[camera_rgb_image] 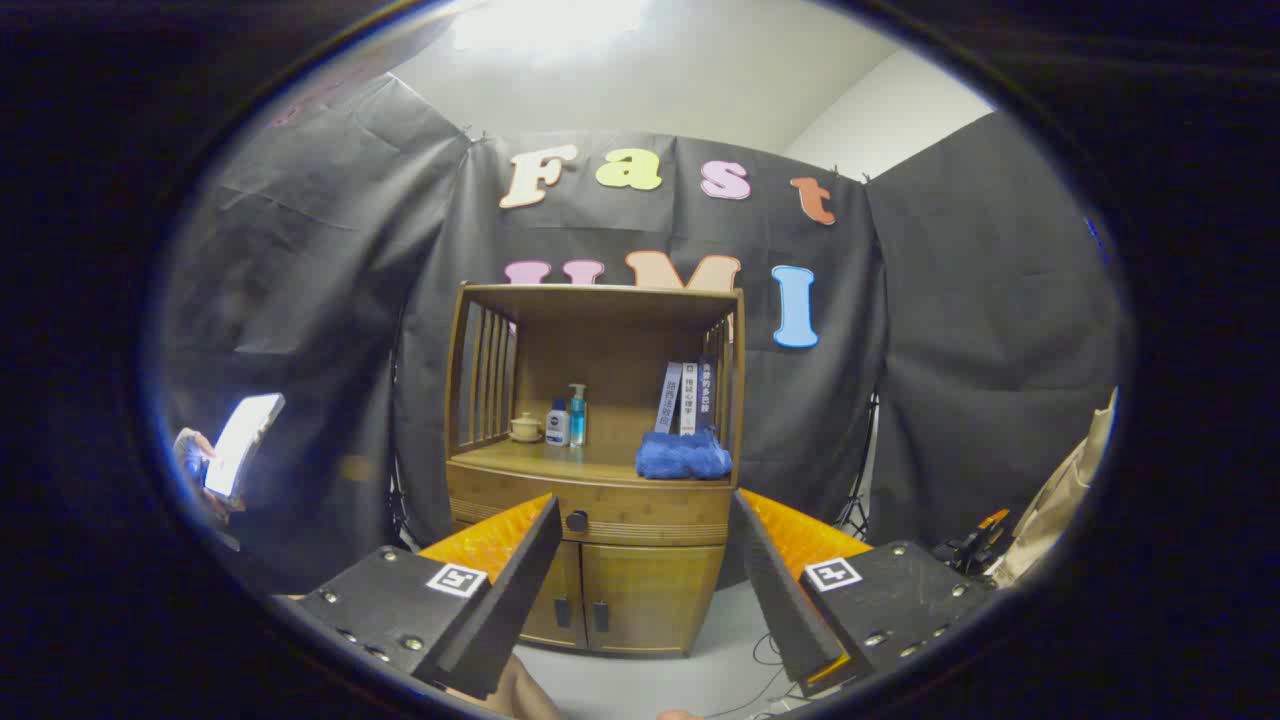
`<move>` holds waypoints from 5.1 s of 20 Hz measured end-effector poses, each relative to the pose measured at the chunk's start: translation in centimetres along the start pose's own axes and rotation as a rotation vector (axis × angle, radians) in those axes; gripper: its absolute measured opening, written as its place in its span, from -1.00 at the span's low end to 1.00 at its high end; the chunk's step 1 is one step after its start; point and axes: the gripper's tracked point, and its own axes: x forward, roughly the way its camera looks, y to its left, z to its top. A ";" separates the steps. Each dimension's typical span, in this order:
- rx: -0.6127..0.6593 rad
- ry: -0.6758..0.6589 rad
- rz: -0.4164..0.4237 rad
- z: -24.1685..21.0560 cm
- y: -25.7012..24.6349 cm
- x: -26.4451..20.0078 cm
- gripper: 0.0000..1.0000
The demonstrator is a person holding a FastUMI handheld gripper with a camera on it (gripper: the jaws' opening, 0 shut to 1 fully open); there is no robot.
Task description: Pull open the drawer, take out the items inside it, and place them on the countertop above the cabinet.
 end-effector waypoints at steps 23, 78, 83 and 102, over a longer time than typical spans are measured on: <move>-0.008 0.012 0.098 -3.2 5.1 9.2 1.00; 0.173 0.417 0.074 -23.7 11.3 18.3 -0.39; 0.184 0.435 0.071 -23.7 10.9 16.3 -0.39; 0.139 0.357 0.134 -10.0 10.1 19.9 -0.09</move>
